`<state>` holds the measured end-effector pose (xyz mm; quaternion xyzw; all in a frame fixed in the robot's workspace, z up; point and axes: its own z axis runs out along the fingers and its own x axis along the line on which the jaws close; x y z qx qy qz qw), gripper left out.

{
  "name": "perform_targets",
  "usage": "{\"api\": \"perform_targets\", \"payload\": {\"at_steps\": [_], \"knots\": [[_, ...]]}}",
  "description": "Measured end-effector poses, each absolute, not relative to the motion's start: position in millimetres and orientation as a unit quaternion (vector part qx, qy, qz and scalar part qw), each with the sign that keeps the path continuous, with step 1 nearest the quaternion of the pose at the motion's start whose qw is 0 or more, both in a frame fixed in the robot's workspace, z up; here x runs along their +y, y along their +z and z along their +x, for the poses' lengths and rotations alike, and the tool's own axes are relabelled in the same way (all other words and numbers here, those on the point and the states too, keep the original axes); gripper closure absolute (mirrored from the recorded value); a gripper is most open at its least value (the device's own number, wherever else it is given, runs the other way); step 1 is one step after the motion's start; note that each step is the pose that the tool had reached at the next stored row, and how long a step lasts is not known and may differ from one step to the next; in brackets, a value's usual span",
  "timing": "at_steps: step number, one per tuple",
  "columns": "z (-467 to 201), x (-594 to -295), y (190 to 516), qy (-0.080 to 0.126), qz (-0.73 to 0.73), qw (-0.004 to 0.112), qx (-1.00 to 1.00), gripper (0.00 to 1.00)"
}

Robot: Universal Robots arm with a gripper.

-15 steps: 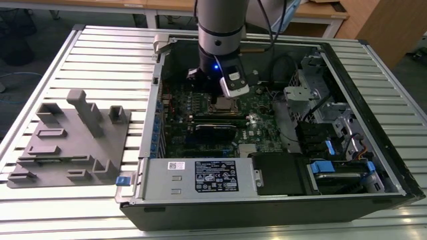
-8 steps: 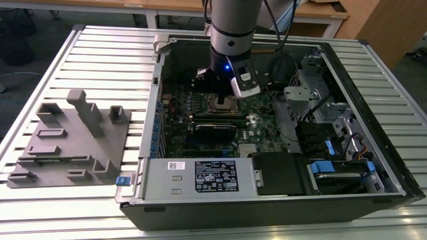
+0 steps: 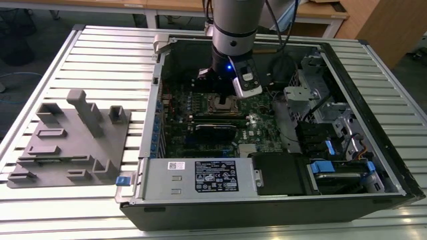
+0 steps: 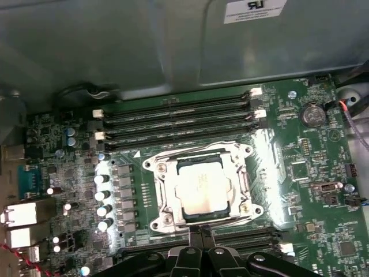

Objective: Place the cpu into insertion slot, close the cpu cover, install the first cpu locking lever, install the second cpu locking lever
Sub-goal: 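Install the second cpu locking lever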

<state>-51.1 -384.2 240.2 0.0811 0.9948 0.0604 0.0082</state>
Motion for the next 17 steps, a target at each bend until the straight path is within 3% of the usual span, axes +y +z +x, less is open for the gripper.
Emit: {"api": "perform_targets", "payload": {"at_steps": [13, 17], "knots": [[-36.8, -367.3, 239.9, 0.06, 0.081, 0.008, 0.995, 0.89], [-36.2, -357.0, 239.9, 0.05, 0.081, 0.009, 0.995, 0.89]]}}
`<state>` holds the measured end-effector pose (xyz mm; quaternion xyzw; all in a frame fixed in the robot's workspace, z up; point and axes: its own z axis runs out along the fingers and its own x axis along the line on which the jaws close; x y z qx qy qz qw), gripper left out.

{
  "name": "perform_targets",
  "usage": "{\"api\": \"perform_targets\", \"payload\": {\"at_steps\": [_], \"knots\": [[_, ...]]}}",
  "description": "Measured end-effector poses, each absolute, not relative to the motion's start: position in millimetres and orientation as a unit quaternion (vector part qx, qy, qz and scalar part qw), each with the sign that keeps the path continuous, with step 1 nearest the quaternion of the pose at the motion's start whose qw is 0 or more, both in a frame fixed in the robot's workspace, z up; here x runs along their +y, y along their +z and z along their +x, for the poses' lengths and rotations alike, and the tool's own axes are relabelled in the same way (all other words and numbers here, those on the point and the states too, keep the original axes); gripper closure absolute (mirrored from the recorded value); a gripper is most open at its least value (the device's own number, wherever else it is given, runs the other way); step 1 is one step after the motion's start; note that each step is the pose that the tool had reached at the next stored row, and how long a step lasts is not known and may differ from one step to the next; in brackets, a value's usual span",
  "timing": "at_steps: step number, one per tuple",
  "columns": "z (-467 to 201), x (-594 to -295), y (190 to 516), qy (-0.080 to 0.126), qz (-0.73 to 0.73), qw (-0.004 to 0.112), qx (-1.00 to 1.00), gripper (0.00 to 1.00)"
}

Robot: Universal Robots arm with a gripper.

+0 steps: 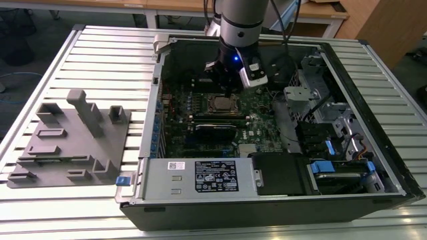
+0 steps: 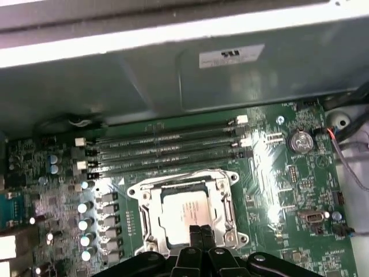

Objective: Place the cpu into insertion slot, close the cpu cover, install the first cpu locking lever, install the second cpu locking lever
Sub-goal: 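Install the second cpu locking lever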

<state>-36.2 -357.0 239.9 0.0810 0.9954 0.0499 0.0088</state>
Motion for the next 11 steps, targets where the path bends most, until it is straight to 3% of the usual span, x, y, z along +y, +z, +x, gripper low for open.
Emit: {"api": "perform_targets", "payload": {"at_steps": [4, 11], "knots": [[-36.2, -355.8, 239.7, 0.03, 0.081, 0.01, 0.996, 0.89], [-36.4, -355.5, 239.6, 0.034, 0.08, 0.011, 0.996, 0.89]]}}
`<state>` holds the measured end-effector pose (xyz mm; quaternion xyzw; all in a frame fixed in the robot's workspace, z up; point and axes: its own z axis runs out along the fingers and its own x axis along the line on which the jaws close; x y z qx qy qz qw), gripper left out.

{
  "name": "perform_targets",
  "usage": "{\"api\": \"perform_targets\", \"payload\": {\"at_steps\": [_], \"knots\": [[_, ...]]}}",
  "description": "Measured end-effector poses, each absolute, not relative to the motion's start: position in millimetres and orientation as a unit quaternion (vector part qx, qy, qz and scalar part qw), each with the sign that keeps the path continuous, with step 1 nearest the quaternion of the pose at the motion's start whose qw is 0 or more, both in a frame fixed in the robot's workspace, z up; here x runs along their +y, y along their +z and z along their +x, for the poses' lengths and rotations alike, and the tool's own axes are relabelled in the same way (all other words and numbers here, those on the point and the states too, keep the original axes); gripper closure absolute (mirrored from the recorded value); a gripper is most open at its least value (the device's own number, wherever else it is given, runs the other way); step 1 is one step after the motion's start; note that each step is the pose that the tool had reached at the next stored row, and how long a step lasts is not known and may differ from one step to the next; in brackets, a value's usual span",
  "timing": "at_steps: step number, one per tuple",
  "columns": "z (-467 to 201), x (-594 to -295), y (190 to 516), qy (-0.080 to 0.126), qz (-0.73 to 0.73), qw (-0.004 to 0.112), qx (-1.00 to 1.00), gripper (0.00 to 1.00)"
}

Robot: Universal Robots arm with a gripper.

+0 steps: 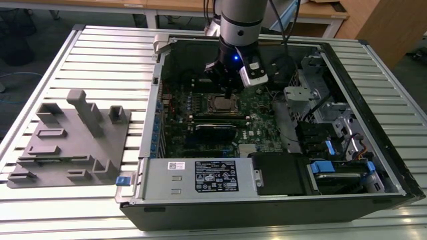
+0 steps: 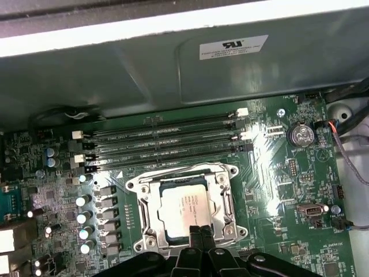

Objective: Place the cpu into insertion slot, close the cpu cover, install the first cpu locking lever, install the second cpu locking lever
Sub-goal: 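Install the second cpu locking lever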

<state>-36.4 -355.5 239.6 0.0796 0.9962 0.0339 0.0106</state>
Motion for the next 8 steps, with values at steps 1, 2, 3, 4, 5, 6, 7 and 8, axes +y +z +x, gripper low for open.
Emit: {"api": "perform_targets", "payload": {"at_steps": [1, 2, 3, 4, 5, 6, 7, 8], "knots": [[-36.4, -355.5, 239.6, 0.034, 0.08, 0.011, 0.996, 0.89], [-36.5, -355.6, 239.9, 0.034, 0.079, 0.011, 0.996, 0.89], [-36.5, -355.6, 240.3, 0.034, 0.079, 0.011, 0.996, 0.89], [-36.5, -355.6, 240.4, 0.035, 0.079, 0.011, 0.996, 0.89], [-36.5, -355.6, 240.7, 0.035, 0.079, 0.011, 0.996, 0.89], [-36.5, -355.6, 241.0, 0.035, 0.079, 0.011, 0.996, 0.89], [-36.5, -355.6, 241.0, 0.035, 0.079, 0.011, 0.996, 0.89], [-36.5, -355.6, 241.0, 0.035, 0.079, 0.011, 0.996, 0.89]]}}
